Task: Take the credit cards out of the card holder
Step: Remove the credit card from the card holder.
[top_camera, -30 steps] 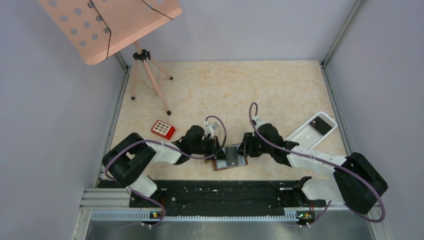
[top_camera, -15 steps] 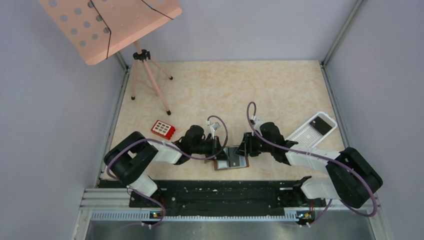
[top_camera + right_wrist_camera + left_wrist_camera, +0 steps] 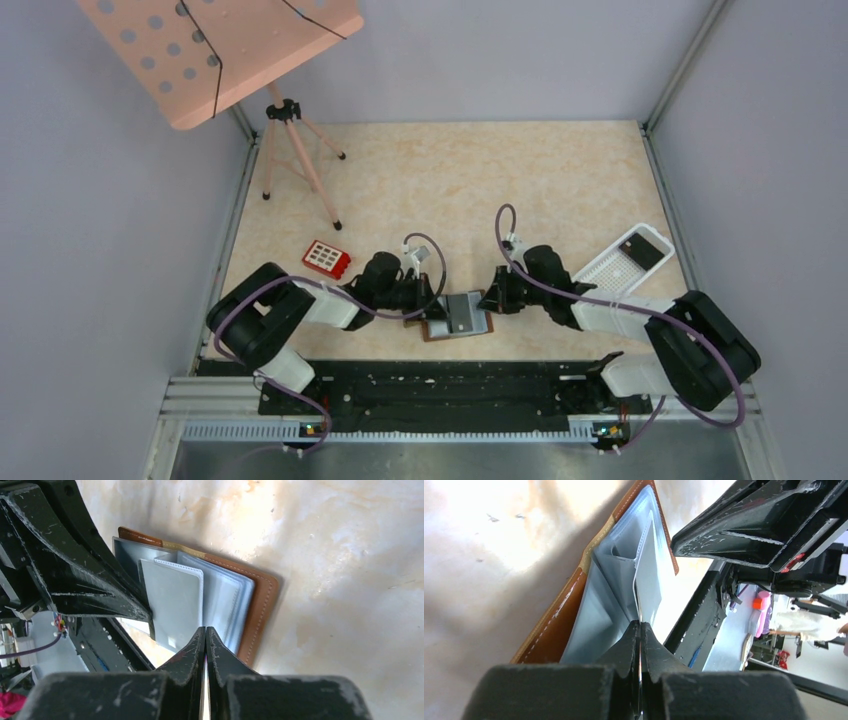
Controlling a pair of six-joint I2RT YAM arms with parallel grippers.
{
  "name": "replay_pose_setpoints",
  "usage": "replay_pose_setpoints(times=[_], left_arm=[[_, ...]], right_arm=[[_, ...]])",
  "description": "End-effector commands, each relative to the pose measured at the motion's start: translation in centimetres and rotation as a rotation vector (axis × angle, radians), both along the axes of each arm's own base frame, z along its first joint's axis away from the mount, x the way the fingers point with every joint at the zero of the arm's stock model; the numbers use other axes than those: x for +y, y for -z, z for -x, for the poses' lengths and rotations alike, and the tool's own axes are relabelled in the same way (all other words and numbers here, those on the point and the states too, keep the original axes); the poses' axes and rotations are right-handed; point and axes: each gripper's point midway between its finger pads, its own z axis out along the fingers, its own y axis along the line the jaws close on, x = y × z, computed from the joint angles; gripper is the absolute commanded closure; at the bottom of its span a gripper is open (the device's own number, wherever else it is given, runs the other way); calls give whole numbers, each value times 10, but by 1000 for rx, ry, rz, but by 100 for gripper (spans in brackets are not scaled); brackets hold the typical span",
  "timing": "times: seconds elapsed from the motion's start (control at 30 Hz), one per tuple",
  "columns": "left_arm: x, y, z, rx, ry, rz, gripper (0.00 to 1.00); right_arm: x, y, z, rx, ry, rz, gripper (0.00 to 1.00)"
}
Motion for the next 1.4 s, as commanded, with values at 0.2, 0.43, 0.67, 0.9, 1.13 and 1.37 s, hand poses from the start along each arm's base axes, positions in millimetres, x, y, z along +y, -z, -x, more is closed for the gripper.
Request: replay_pose_setpoints(times=[0.2, 0.43, 0.67, 0.9, 1.13, 1.37], left_arm=[[11, -2, -5, -2, -51, -16, 100], [6, -8, -6, 8, -30, 10, 100], [15, 2, -11, 102, -121, -101, 100], [19, -6, -16, 107, -163, -139, 100], [20, -1, -14, 124, -156, -146, 100], [21, -1, -14, 148, -169, -155, 100]], right_arm=[[-5, 0, -9, -21, 21, -11, 100], [12, -32, -10, -35, -18, -125, 96], [21, -38, -11, -12, -12, -157, 95], [18, -11, -19, 52, 68, -83, 96], [33, -10, -15, 68, 44, -80, 97], [44, -11, -13, 52, 52, -10, 98]])
